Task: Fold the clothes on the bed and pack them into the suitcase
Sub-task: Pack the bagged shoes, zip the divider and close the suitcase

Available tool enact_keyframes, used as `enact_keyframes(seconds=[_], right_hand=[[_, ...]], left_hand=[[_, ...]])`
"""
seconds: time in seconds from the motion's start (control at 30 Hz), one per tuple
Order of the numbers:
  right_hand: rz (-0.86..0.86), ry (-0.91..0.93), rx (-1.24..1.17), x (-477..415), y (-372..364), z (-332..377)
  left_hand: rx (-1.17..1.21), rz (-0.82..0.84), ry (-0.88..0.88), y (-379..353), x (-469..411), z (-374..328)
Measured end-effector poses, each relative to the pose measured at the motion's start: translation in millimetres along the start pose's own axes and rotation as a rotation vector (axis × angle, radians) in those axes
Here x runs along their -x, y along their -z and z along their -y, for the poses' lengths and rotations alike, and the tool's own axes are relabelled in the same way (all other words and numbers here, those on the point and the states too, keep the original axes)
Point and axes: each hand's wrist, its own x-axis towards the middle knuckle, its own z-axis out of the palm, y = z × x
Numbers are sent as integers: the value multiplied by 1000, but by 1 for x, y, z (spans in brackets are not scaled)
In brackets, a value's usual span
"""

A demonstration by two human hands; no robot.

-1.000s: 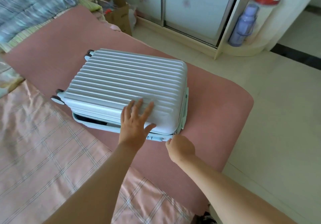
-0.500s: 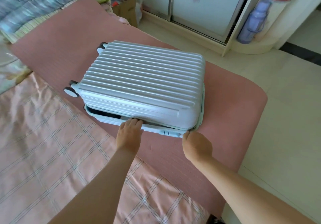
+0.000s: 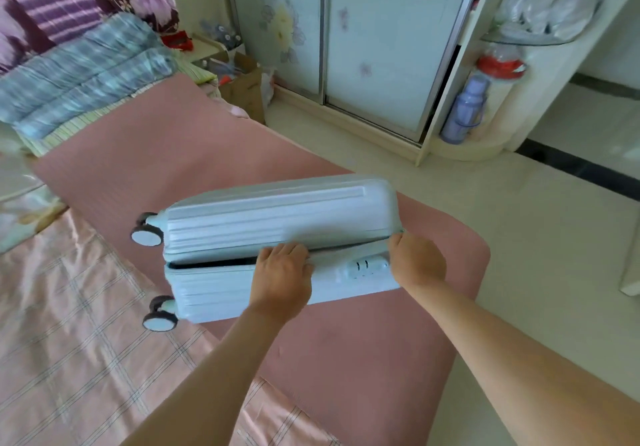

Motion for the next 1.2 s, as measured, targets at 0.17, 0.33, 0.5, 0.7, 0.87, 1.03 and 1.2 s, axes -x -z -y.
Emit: enact_keyframes(seconds=[0.17, 0.33, 0.5, 0.7, 0.87, 1.03, 1.2], right_hand=[[19, 123, 109, -46, 45, -6], [-24, 266, 217, -117, 72, 13], [67, 253, 141, -170, 71, 34], [305, 51, -151, -232, 81, 55], [164, 221, -42, -224, 84, 89], [285, 467, 32, -182, 63, 184], [273, 651, -30, -158, 41, 233]], left_hand=[[-91, -78, -24, 0, -52, -17], [-127, -70, 79, -10, -114, -8], [-267, 166, 145, -34, -166, -13], [-377, 407, 154, -45, -216, 11], [-359, 480, 181, -38, -244, 18], [66, 273, 234, -23, -248, 25], [138, 12, 340, 4, -224, 75]])
